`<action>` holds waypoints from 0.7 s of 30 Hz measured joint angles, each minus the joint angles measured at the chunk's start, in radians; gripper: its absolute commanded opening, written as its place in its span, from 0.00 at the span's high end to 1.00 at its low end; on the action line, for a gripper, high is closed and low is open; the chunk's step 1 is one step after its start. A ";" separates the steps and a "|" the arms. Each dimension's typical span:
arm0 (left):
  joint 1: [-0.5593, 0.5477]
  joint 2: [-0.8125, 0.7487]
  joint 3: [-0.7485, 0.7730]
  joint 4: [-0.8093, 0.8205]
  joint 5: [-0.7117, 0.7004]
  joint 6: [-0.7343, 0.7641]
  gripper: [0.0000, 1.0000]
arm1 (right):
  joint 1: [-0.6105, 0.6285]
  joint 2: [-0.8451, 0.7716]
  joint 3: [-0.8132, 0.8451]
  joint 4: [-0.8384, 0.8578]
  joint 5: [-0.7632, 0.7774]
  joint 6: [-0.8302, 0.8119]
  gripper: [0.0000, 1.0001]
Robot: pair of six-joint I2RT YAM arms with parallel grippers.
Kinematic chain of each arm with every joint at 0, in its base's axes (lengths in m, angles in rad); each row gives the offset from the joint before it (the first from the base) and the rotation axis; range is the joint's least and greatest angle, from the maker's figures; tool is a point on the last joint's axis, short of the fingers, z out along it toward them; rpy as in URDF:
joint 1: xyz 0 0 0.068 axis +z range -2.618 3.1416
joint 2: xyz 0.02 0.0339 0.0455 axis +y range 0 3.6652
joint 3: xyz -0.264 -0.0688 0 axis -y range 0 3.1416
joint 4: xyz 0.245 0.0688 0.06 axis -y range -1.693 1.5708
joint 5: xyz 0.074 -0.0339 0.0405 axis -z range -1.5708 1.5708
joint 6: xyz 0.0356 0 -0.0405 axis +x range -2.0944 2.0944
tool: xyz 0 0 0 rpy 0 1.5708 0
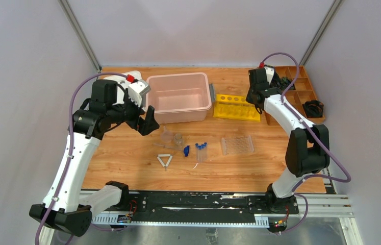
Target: Organize the chemistry lab equipment
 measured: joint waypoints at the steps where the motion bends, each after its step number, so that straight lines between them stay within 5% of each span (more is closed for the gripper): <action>1: 0.000 0.000 0.000 0.000 0.000 0.000 0.00 | 0.000 0.003 0.000 0.000 0.000 0.000 1.00; 21: 0.000 0.000 0.000 0.000 0.000 0.000 0.00 | 0.000 0.012 -0.011 0.002 0.000 0.000 1.00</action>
